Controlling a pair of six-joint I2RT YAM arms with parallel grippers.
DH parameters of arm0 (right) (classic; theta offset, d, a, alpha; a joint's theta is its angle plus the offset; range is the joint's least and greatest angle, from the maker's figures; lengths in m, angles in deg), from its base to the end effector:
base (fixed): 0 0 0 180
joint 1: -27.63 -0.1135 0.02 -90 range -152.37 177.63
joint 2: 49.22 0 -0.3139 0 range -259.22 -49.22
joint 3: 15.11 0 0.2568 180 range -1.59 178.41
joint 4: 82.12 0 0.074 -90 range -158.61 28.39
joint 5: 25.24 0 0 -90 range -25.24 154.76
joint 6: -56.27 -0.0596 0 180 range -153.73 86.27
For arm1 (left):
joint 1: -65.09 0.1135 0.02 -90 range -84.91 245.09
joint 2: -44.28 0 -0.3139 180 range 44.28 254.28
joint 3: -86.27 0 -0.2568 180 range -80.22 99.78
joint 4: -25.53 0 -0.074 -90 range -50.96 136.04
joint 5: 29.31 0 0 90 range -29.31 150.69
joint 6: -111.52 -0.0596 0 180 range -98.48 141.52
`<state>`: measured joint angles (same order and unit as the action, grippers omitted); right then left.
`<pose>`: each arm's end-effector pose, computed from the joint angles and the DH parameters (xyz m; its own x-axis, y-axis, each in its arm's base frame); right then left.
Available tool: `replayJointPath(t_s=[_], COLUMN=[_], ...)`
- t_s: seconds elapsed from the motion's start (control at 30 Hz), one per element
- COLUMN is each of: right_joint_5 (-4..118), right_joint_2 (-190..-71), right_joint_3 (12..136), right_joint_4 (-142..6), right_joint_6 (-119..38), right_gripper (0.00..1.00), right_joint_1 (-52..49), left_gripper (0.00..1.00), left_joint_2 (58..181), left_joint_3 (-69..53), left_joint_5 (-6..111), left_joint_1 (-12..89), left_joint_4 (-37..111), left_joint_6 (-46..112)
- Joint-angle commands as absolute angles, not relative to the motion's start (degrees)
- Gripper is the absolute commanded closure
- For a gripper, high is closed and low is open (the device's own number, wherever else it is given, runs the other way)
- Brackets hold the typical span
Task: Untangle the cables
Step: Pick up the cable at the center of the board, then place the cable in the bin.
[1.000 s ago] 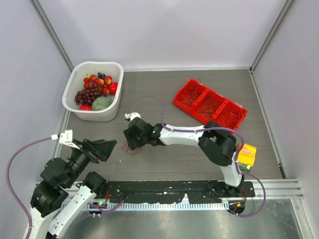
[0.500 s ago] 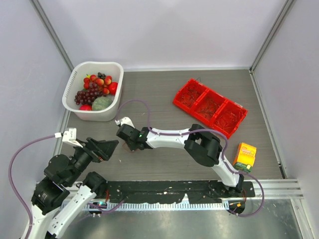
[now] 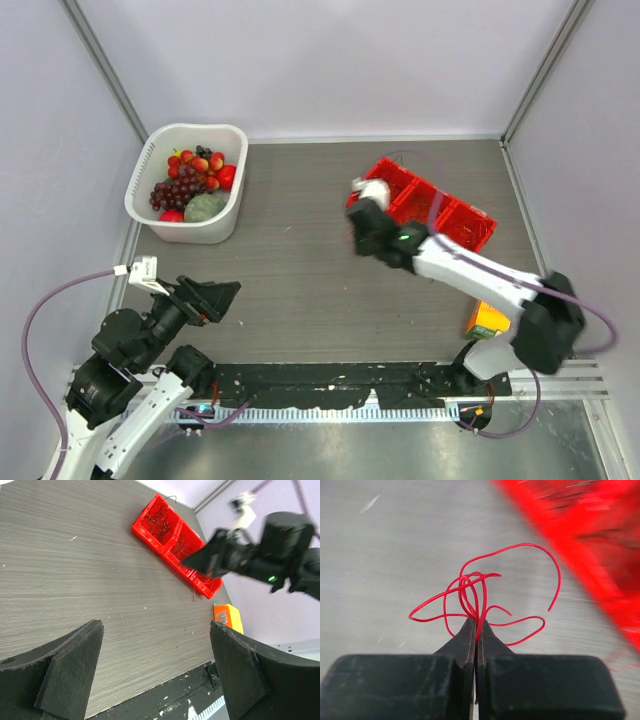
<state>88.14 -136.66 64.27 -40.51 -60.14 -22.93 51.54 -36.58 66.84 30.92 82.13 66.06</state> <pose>0.2365 0.2503 0.2930 -0.6765 -0.1797 -0.7142 -0.2734 0.9618 0.0169 0.0089 0.0017 0.3340 -0.3988 -0.5721 -0.7167 0.2675 0.6750 -0.6877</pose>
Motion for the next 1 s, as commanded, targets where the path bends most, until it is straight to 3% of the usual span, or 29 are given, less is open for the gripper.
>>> replayJointPath(t_s=[0.0,0.13,0.33,0.67,0.97], right_joint_5=[94.55,97.45,89.20,75.66,69.50], right_joint_2=[-120.52,-115.05,-120.48,-143.32,-153.37], right_joint_3=[57.57,56.06,55.10,57.73,61.33], right_joint_4=[-35.84,-33.10,-38.81,-47.95,-45.50], right_joint_6=[-61.16,-59.75,-58.43,-59.66,-59.13], right_gripper=[0.99,0.99,0.99,0.99,0.99], right_joint_1=[-8.78,10.18,24.72,30.88,30.80], left_gripper=[0.09,0.09,0.08,0.08,0.08], left_joint_2=[52.27,52.63,52.89,52.71,52.19], left_joint_3=[-37.24,-37.24,-37.33,-36.54,-36.54], left_joint_5=[65.26,64.82,63.85,62.88,62.36], left_joint_1=[30.73,30.73,30.73,30.73,30.73], left_joint_4=[78.51,78.33,77.80,78.24,78.59], left_joint_6=[65.21,64.94,65.20,65.91,66.17])
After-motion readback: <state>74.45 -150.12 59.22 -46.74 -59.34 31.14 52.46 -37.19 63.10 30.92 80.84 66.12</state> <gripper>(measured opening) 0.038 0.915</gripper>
